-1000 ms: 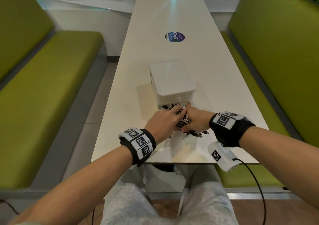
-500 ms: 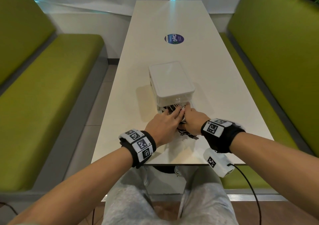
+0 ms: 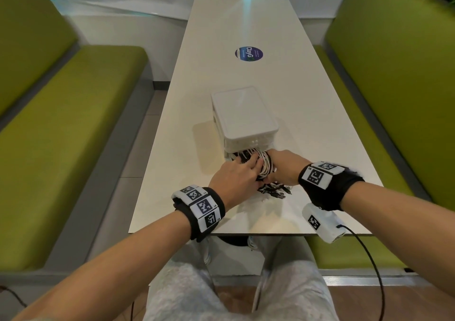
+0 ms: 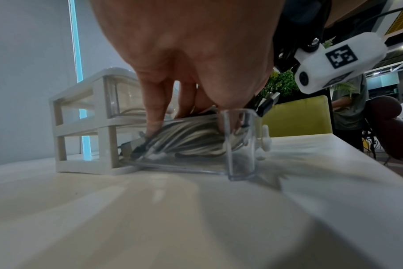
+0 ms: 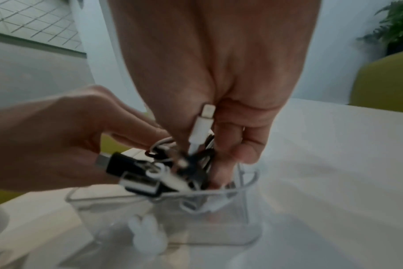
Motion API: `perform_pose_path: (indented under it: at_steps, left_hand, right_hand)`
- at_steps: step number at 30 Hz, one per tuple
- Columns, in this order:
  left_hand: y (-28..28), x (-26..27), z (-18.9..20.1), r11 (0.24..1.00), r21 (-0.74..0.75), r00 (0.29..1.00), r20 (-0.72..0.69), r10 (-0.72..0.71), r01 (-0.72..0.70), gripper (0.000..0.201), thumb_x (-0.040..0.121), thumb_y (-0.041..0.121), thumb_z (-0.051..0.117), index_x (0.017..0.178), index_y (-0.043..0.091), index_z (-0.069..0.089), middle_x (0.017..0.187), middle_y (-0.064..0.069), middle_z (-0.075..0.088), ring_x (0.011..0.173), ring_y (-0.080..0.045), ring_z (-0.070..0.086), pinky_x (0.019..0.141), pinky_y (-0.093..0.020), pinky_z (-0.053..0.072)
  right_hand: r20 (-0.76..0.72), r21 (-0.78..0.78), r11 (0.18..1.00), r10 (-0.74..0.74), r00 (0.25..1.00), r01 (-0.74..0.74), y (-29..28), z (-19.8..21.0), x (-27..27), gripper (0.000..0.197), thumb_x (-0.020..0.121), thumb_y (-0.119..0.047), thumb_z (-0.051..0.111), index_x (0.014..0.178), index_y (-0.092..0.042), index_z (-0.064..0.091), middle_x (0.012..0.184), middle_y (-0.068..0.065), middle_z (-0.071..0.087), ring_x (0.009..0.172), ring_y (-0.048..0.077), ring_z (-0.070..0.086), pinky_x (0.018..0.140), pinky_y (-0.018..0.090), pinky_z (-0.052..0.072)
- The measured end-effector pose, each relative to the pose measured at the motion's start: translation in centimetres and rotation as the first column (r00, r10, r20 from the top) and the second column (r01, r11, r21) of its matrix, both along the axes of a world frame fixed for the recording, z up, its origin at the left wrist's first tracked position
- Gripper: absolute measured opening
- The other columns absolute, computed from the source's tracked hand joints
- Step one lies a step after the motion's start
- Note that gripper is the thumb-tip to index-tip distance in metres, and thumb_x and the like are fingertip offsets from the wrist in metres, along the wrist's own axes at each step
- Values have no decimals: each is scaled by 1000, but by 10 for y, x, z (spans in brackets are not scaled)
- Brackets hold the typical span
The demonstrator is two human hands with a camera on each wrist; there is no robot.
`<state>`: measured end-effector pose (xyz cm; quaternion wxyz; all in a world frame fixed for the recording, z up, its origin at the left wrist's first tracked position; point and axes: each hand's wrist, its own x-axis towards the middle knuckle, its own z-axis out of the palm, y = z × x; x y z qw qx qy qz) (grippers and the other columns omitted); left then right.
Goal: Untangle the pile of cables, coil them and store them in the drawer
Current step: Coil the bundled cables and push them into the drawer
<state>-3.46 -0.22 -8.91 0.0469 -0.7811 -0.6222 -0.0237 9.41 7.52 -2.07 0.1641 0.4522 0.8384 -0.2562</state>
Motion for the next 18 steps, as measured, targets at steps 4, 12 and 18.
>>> perform_pose_path:
  at_steps: [4, 12, 18]
  left_hand:
    - [3, 2, -10, 995, 98, 999, -12, 36, -34, 53, 77, 35, 78, 116, 2, 67, 120, -16, 67, 71, -39, 68, 45, -37, 51]
    - [-1, 2, -9, 993, 103, 999, -14, 52, -50, 51, 77, 24, 77, 122, 3, 64, 126, -14, 64, 82, -36, 69, 45, -37, 51]
    - [-3, 6, -5, 993, -52, 992, -70, 102, -105, 58, 91, 14, 61, 144, 4, 40, 151, -12, 41, 118, -41, 55, 62, -43, 55]
  right_hand:
    - [-12, 20, 998, -55, 998, 55, 0, -7, -3, 62, 86, -29, 71, 135, -10, 38, 121, 14, 60, 107, 32, 59, 78, 29, 41]
    - [82, -203, 977, 76, 994, -58, 2, 20, 5, 58, 86, -13, 65, 136, -4, 36, 123, 15, 62, 93, 23, 61, 75, 27, 55]
    - [163, -149, 988, 56, 985, -32, -3, 8, 5, 93, 96, -24, 53, 147, 1, -21, 92, 7, 64, 74, 20, 64, 82, 33, 57]
